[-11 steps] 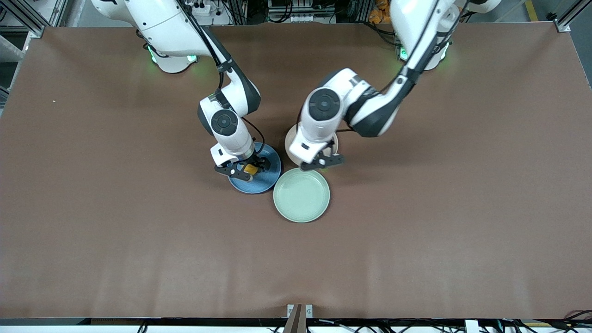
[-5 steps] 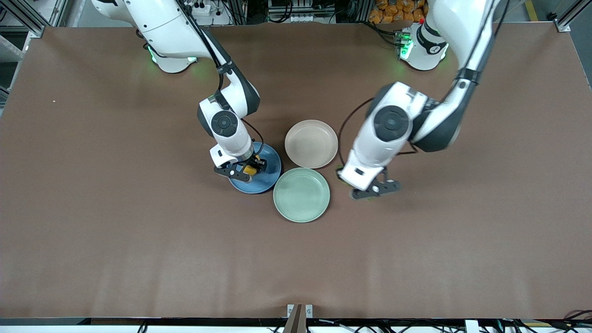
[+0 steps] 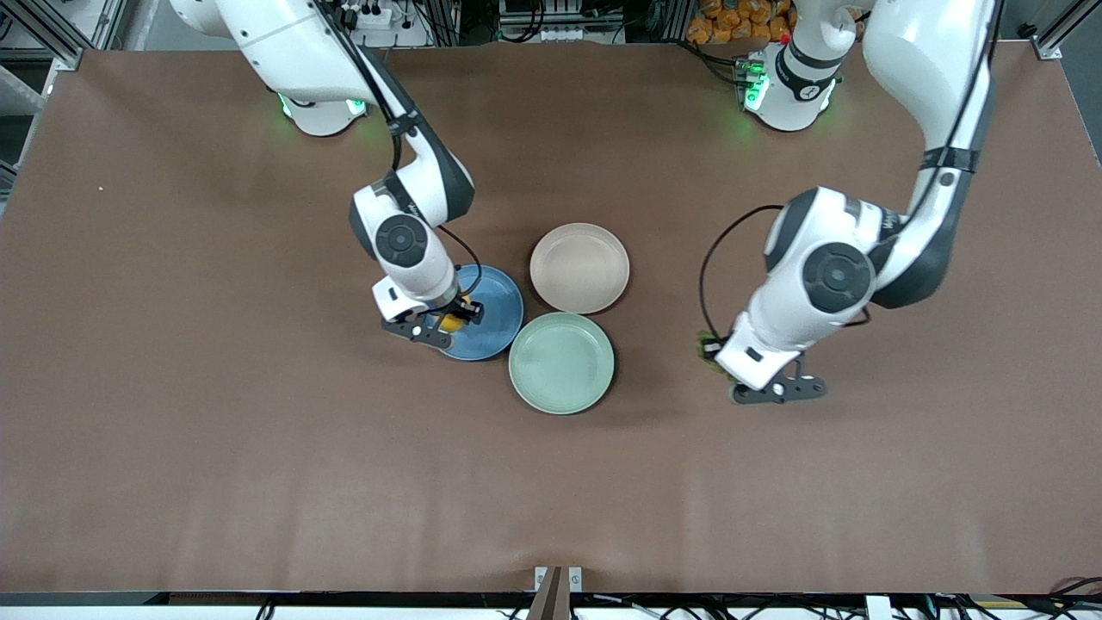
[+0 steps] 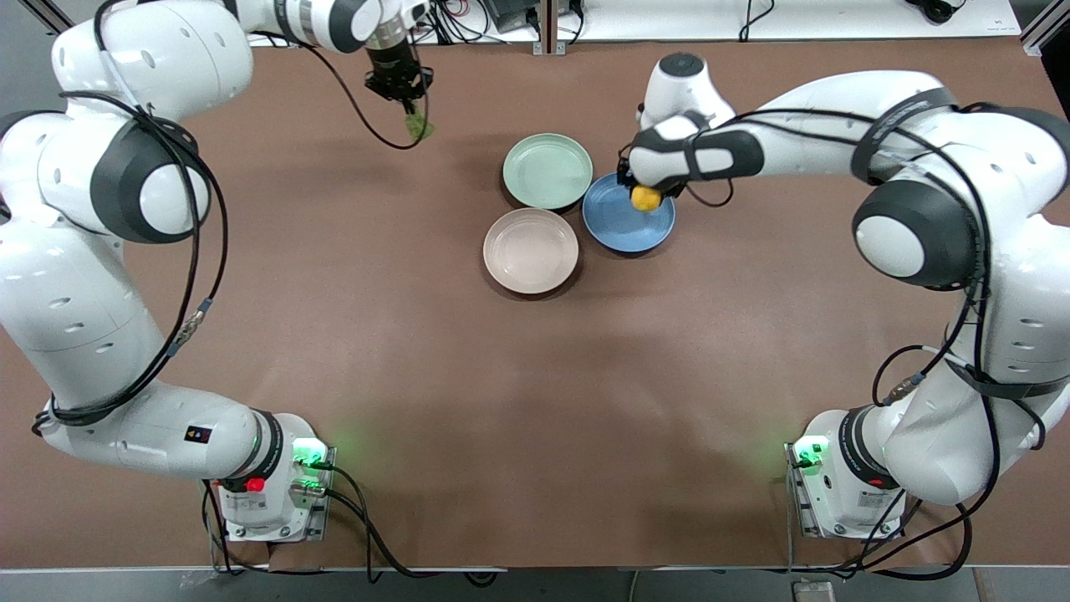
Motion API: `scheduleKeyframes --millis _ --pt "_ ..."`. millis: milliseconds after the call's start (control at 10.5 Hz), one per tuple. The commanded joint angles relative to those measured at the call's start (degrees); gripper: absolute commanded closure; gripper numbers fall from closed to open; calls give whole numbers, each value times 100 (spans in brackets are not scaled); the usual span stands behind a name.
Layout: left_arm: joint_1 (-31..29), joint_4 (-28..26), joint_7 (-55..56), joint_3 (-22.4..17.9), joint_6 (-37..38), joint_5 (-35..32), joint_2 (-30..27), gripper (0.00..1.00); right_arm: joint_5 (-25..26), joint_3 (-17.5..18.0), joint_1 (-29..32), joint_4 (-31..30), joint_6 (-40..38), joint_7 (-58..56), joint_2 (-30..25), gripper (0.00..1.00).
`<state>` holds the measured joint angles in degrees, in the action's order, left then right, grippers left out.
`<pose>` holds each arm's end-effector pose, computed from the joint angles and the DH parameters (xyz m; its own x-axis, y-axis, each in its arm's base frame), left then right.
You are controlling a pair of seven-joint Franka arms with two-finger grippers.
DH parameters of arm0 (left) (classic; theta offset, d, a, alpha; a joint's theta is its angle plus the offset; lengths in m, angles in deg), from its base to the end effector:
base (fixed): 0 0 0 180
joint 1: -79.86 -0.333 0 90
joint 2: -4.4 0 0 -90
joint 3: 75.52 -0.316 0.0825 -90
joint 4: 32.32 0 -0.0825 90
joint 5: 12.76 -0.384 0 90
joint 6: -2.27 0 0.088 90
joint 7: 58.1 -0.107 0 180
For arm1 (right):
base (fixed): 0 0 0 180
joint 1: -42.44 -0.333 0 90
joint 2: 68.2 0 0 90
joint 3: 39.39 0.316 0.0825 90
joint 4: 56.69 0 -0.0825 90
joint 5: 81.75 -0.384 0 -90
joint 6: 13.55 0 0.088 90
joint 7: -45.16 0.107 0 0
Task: Pick lemon and lettuce from blue and beige plates
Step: 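Carry the lettuce and lemon away from the plates with both grippers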
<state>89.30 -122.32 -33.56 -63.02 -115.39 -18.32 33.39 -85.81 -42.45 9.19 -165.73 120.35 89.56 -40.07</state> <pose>0.6461 -0.2326 0.3530 0.9995 0.0257 -0.0175 0.0259 -0.9996 0.0136 0.5390 0.3166 0.2358 0.9557 -0.2890 -0.0564 -0.2881 -0.9573 0.0230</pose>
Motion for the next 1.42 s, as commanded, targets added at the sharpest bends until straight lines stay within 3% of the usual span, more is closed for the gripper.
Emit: scheduleKeyframes --millis 0,664,759,854,949,1328 --pt "-397 36 -553 69 50 -373 132 100 98 59 441 58 -564 -623 -386 74" --pt "-768 142 -854 25 -319 -814 870 100 98 59 1899 830 -2383 -3065 -808 71" --pt "-768 142 -854 25 -328 -832 932 81 107 59 2084 936 -2595 -3330 -861 71" --pt "-794 142 -854 16 -328 -849 994 27 116 51 2208 972 -2684 -3550 -905 71" --pt "-803 142 -854 16 -363 -971 1020 0 203 16 2340 972 -2728 -3865 -923 71" --pt "-760 133 -723 33 -363 -1061 924 0 589 -11 2709 911 -2790 -4720 -967 71"
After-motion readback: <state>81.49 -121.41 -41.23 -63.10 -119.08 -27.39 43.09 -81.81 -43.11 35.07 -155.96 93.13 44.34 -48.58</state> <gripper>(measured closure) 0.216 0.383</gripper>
